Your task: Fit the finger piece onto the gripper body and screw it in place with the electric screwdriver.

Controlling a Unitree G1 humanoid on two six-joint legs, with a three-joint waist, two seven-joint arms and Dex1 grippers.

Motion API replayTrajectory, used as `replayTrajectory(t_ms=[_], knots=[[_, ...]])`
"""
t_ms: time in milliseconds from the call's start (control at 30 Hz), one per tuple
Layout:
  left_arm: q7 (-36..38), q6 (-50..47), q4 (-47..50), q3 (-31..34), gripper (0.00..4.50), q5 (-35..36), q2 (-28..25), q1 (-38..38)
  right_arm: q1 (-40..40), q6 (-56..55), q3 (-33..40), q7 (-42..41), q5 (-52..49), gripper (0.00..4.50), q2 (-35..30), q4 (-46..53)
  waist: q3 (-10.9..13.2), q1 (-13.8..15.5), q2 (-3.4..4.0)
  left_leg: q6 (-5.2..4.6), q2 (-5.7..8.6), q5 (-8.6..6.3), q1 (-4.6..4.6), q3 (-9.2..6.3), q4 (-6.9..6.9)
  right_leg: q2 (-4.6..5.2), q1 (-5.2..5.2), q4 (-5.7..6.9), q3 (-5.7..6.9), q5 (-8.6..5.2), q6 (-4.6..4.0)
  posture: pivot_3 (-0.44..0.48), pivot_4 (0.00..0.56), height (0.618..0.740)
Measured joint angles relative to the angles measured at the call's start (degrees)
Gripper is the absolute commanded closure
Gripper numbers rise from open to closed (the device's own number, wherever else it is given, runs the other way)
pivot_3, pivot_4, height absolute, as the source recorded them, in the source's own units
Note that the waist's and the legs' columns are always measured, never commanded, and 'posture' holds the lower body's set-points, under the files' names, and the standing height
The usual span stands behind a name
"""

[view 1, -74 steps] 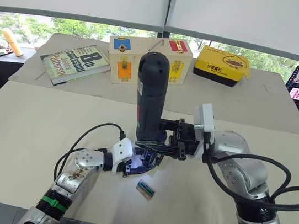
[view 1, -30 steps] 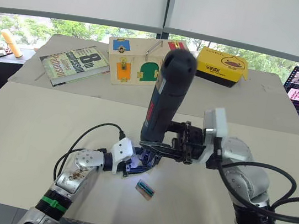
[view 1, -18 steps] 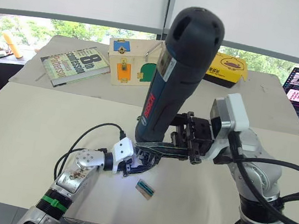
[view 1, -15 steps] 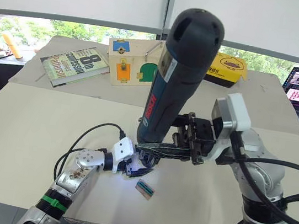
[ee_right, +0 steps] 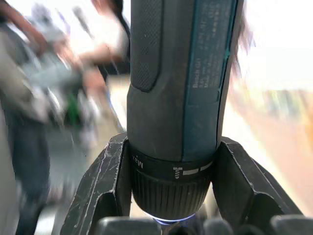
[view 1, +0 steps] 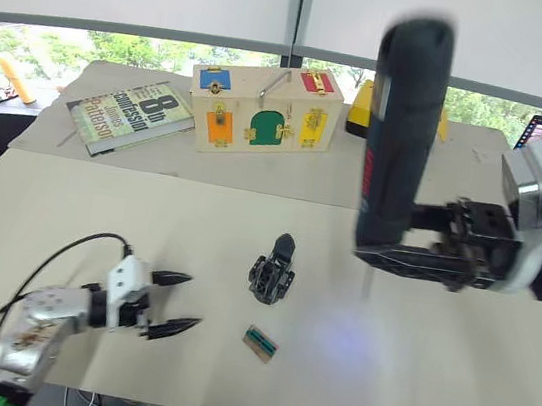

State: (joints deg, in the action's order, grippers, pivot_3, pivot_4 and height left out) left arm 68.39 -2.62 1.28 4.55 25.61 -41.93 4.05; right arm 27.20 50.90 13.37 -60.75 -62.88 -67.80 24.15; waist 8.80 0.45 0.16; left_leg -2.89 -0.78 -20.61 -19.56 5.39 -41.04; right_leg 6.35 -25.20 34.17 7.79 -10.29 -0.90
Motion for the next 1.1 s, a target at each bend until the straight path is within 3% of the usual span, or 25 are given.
replayTrajectory(t_ms=[100, 200, 333, 500, 800, 867, 1000, 1100], knots=[[2.9, -1.6, 0.6, 3.8, 0.03, 3.9, -2.7, -0.3, -3.7, 3.5, -1.5, -3.6, 6.6, 2.6, -10.6, -6.9, 0.0, 0.4, 0.07, -0.11, 0.01, -0.06, -0.31, -0.02, -0.22, 0.07, -0.14, -0.01, -0.01, 0.04, 0.09, 0.0, 0.15, 0.74], [4.2, -5.5, 1.6, 6.9, 0.03, 7.3, -4.5, -0.8, -4.8, 1.2, -6.3, -5.6, 16.3, 2.6, -13.5, -15.3, 0.0, 0.2, 0.03, -0.12, 0.04, -0.07, -0.34, 0.02, -0.26, -0.01, -0.11, -0.07, -0.03, 0.08, 0.2, 0.0, 0.15, 0.74], [5.4, -7.4, 3.3, 7.8, 0.03, 8.3, -5.0, -0.5, -3.5, -1.3, -18.6, -7.9, 29.2, 2.6, -13.3, -25.9, 0.1, -0.1, 0.14, -0.1, 0.06, -0.06, -0.34, 0.21, -0.22, -0.33, -0.21, -0.04, 0.1, 0.05, 0.27, 0.0, 0.15, 0.74], [3.9, -7.7, 7.9, 8.2, 0.03, 8.3, -4.0, 0.4, 5.0, -4.4, -32.2, -11.6, 44.3, 2.6, -6.8, -39.0, 0.4, -0.7, 0.62, -0.02, 0.06, -0.01, -0.3, 0.52, -0.23, -0.53, -0.24, -0.01, 0.01, 0.04, 0.29, 0.0, 0.15, 0.74], [0.2, -10.5, 13.9, 9.2, 0.03, 8.7, -3.3, 3.4, 12.9, -9.4, -37.8, -18.0, 57.6, 2.6, -1.2, -52.4, 0.5, -1.1, 0.79, 0.13, -0.05, 0.07, -0.21, 0.63, -0.21, -0.86, -0.25, 0.05, -0.26, 0.02, 0.29, 0.0, 0.15, 0.74], [-0.2, -11.4, 14.0, 9.7, 0.0, 8.7, -3.4, 3.5, 13.3, -10.5, -37.7, -18.9, 59.0, 1.52, -0.1, -53.7, 0.5, -1.2, 0.78, 0.13, -0.05, 0.07, -0.16, 0.72, -0.22, -0.86, -0.24, 0.08, -0.34, 0.02, 0.29, 0.0, 0.15, 0.74], [-0.4, -12.8, 14.0, 10.3, 0.0, 9.3, -3.8, 3.6, 14.1, -12.1, -36.7, -19.2, 60.2, 0.15, 0.8, -55.4, 0.5, -1.1, 0.78, 0.13, -0.04, 0.07, -0.02, 0.84, -0.22, -0.86, -0.17, 0.1, -0.49, 0.02, 0.31, 0.0, 0.15, 0.74], [-0.3, -15.2, 14.0, 10.6, 0.0, 10.4, -5.1, 4.1, 14.0, -13.1, -35.2, -19.2, 60.7, 0.03, 0.8, -56.3, 0.5, -1.1, 0.78, 0.13, -0.04, 0.07, 0.04, 0.89, -0.22, -0.86, -0.18, 0.17, -0.57, 0.02, 0.31, 0.0, 0.15, 0.74]])
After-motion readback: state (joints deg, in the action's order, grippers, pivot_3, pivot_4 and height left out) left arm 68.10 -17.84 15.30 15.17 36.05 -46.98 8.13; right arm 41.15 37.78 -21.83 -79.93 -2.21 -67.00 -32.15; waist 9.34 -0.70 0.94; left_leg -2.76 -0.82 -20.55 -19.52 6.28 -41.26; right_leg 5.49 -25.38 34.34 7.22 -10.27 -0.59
